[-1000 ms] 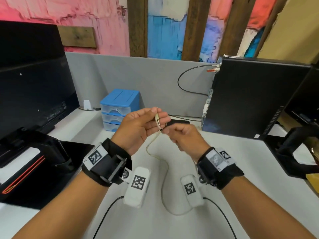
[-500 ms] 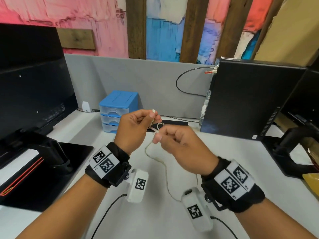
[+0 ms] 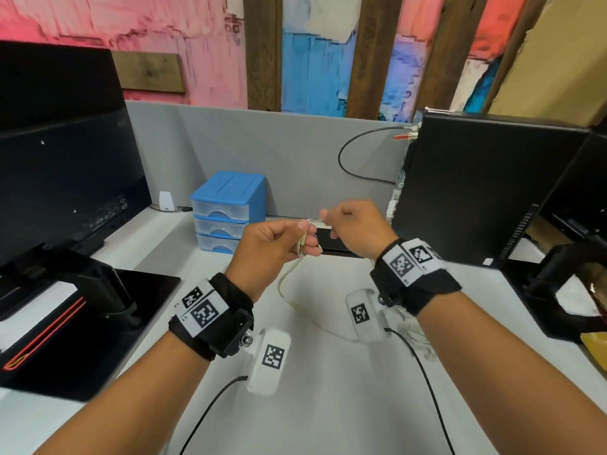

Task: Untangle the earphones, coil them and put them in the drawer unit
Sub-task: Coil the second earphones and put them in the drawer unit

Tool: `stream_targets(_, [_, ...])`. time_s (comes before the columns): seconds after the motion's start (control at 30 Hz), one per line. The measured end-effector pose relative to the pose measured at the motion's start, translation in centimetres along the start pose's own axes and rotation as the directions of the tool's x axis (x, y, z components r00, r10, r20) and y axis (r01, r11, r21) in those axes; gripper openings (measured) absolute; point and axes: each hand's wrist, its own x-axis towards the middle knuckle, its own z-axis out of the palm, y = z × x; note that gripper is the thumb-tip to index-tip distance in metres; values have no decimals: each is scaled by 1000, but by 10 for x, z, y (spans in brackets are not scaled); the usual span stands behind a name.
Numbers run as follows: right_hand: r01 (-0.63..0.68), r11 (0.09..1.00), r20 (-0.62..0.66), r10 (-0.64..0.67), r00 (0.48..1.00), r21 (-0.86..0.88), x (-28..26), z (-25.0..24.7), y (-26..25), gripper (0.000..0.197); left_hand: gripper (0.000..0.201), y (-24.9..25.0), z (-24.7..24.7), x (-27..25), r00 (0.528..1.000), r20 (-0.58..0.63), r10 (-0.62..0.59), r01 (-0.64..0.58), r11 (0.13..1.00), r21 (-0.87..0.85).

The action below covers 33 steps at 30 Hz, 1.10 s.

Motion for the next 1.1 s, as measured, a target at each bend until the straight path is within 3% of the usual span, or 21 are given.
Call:
stream_targets(0.07, [-20, 987, 51, 28, 998, -157, -7, 7, 8, 22, 20, 2, -3, 1, 998, -23, -63, 62, 997, -42])
stream_targets(0.13, [82, 982, 16, -81, 997, -172, -18, 9, 6, 35, 20, 3, -5, 1, 994, -44, -104, 102, 994, -34])
stream_targets(0.23, [273, 962, 37, -273, 961, -1, -34, 12, -4, 50, 20, 4, -5, 1, 988, -61, -140, 138, 990, -27])
stream_targets(0.33, [314, 934, 84, -331, 940, 170, -40, 21, -7, 39, 21, 6, -3, -1, 988, -30, -153, 151, 988, -40])
stream_targets(0.47, [245, 895, 5, -266, 964, 373, -43, 29, -7, 38, 22, 16, -2, -3, 987, 13, -158, 158, 979, -127])
stream_targets(0.6, [122, 790, -32, -129, 991, 601, -49, 33, -11, 16, 21, 23, -5, 0, 980, 32, -197, 198, 941, -275])
stream_targets(0.73, [72, 751, -60, -43, 997, 656, -52, 31, -12, 9, 18, 24, -10, 3, 975, 14, -223, 210, 893, -398])
stream_targets(0.97, [-48, 877, 162, -35, 986, 478, -79, 44, -5, 21, 16, 15, -13, 6, 990, -63, -127, 83, 878, -471])
stream_targets(1.03, [-96, 866, 230, -23, 973, 491, -86, 39, -9, 26, 17, 12, -17, 8, 990, -109, -85, 31, 903, -428])
stream_targets(1.1, [-140, 842, 283, -15, 959, 520, -92, 29, -15, 28, 16, 10, -18, 8, 988, -153, -3, -39, 962, -272])
